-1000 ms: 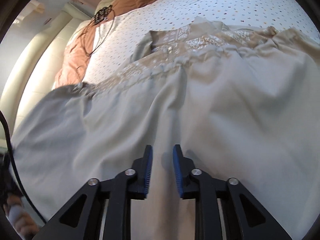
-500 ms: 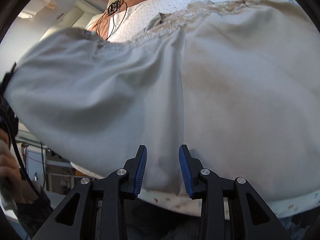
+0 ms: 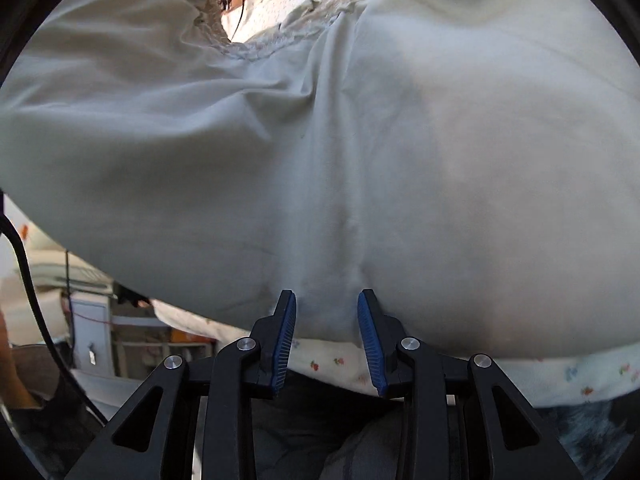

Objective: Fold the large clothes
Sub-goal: 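Raise the folded jacket off the bed with both tools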

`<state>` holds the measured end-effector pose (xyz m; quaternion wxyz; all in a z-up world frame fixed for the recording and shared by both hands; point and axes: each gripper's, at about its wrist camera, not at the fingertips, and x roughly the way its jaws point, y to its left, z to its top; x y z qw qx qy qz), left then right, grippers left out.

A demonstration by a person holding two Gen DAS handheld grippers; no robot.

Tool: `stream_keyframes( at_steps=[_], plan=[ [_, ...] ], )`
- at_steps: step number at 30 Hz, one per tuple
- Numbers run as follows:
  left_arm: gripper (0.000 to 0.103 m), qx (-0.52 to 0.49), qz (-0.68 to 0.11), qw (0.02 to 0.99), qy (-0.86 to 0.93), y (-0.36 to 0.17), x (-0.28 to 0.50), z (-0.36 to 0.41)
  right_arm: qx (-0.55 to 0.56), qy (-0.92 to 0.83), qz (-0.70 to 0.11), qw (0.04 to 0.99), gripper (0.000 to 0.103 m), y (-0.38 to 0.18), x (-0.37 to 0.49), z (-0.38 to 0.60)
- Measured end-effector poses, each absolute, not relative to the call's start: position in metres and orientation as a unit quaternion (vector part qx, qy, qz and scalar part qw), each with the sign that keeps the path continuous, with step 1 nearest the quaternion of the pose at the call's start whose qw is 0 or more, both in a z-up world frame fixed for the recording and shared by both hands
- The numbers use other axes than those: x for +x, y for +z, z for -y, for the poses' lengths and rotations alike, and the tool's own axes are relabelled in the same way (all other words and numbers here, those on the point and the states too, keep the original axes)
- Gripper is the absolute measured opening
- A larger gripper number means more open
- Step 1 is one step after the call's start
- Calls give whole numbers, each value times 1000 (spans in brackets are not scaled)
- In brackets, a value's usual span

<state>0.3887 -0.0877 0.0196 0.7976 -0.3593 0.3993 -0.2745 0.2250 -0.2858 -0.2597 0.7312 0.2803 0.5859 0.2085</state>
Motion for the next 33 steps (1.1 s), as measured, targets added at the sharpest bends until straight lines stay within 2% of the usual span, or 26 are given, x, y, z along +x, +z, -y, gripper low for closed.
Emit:
stream_keyframes(
  at_steps=[14, 25, 33],
  plan=[
    [10, -349, -470, 746, -318, -17, 424, 201, 353, 94, -479, 798, 35, -201, 192, 449],
    [10, -292, -498, 726, -373, -25, 407, 290, 403, 34, -446, 799, 35, -204, 163, 524],
    [10, -253, -538, 710, -377, -59, 391, 344, 428, 8, -433, 793, 35, -210, 147, 555]
  ],
)
